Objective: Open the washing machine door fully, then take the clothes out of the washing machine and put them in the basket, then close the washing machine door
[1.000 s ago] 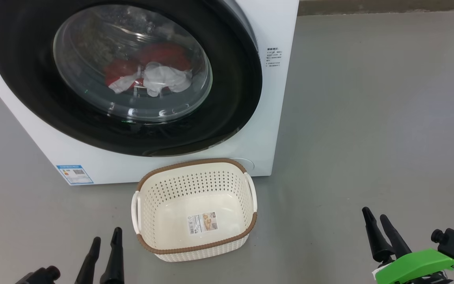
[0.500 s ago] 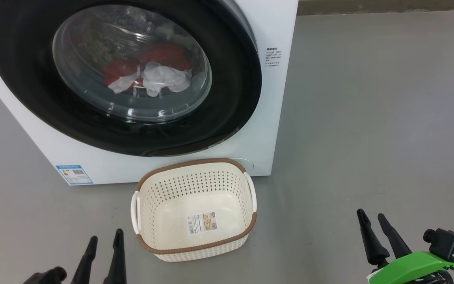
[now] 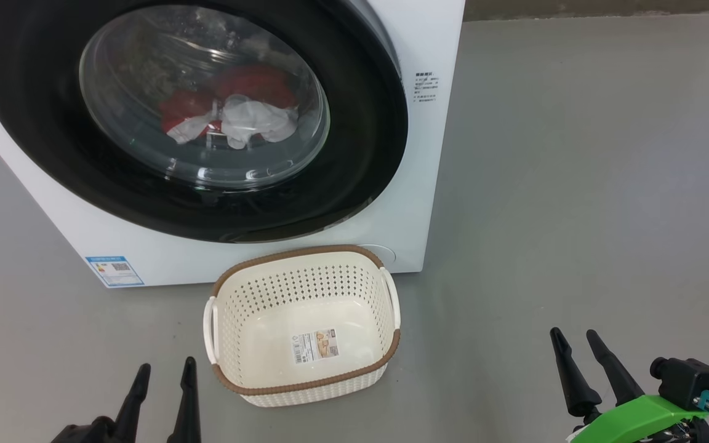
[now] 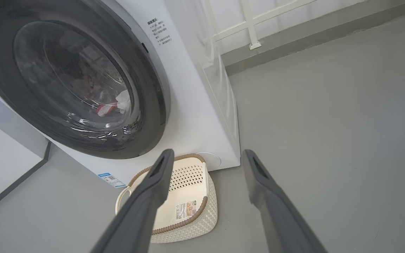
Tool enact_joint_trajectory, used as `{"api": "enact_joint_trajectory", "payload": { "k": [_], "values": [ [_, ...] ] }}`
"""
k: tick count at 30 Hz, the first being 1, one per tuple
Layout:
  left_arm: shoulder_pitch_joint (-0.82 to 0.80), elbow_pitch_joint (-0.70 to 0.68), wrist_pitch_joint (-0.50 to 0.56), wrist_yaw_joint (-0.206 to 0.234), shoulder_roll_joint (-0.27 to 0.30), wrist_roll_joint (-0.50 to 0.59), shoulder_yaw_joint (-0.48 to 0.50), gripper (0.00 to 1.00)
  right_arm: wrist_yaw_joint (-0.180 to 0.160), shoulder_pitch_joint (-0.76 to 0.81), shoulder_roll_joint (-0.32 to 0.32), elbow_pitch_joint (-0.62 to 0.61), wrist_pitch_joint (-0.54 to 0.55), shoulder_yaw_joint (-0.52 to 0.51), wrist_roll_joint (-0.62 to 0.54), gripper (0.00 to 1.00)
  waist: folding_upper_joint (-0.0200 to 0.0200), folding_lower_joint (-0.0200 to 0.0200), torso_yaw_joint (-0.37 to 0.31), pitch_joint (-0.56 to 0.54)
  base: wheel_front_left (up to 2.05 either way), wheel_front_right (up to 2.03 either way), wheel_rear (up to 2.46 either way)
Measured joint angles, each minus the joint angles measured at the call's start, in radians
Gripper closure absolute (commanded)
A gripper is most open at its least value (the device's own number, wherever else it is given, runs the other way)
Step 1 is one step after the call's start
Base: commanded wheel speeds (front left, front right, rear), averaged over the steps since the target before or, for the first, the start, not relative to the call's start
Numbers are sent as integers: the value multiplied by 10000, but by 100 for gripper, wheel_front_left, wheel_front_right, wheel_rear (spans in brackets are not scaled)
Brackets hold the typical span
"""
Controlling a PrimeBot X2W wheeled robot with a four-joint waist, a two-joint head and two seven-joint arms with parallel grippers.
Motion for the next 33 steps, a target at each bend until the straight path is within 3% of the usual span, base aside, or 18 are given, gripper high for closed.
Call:
{"api": "enact_joint_trajectory", "payload": {
  "k": [24, 33],
  "values": [
    [206, 27, -704, -100, 38, 2169, 138, 0, 0, 277, -12, 73, -704, -251, -1837, 0, 0, 0, -32, 87, 0, 0, 0],
    [206, 42, -704, -113, 40, 2228, 132, 0, 0, 277, 48, 73, -704, -268, -1885, 0, 0, 0, -33, 72, 0, 0, 0]
  ]
}}
